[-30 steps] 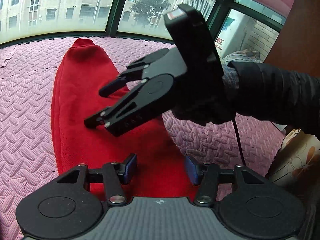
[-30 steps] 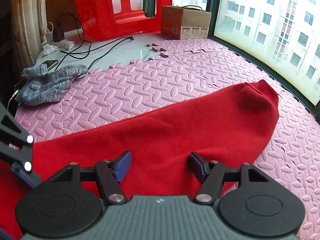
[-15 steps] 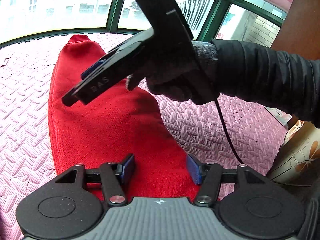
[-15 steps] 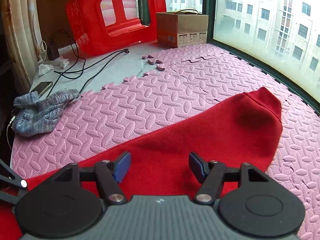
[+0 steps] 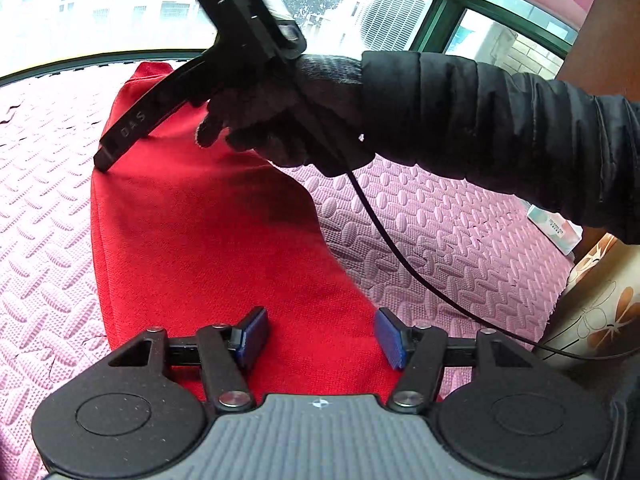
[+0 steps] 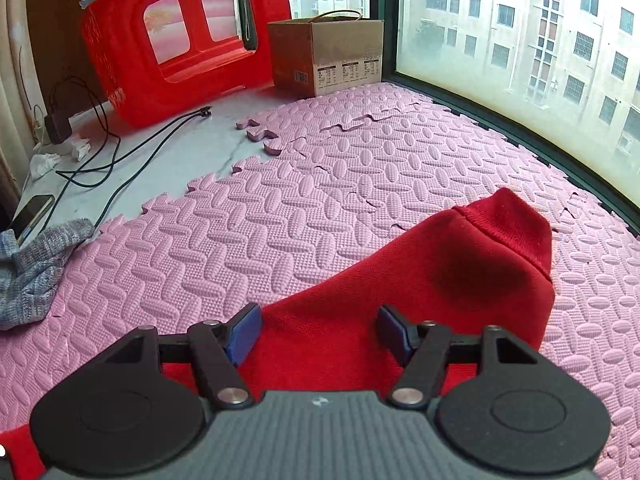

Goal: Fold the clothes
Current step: 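Grasp both stacked cuffs with the right tool, then fold the cuffs onto the waist with the right tool while the left holds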

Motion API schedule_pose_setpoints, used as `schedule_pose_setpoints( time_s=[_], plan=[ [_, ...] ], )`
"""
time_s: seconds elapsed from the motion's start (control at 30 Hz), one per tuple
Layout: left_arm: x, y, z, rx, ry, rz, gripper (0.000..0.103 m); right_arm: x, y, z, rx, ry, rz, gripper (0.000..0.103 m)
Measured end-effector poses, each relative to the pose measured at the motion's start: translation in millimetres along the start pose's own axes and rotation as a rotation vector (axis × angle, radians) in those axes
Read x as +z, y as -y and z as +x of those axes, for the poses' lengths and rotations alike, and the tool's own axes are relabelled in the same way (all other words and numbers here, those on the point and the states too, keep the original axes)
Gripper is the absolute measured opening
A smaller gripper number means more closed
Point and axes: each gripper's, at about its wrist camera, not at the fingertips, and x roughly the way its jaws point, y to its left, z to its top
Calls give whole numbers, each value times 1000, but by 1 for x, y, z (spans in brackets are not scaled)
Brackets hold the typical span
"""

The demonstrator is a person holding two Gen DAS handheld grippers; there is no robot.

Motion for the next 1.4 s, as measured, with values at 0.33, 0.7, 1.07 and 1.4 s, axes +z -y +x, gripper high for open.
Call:
schedule_pose_setpoints(
  time_s=[0.33, 0.7, 1.07, 1.4],
  plan=[
    [19, -37, -20, 22, 72, -163, 63, -16, 85, -39, -51, 115, 255, 65],
    [58, -79, -2, 93, 101, -273, 63, -27, 120, 0, 5, 108, 416, 57],
    [76, -115, 23, 123, 80, -328, 63, -25, 128, -11, 87, 160, 492, 17],
    [77, -115, 20, 117, 115, -329, 63, -9, 103, -63, 142, 274, 438, 13]
  ],
)
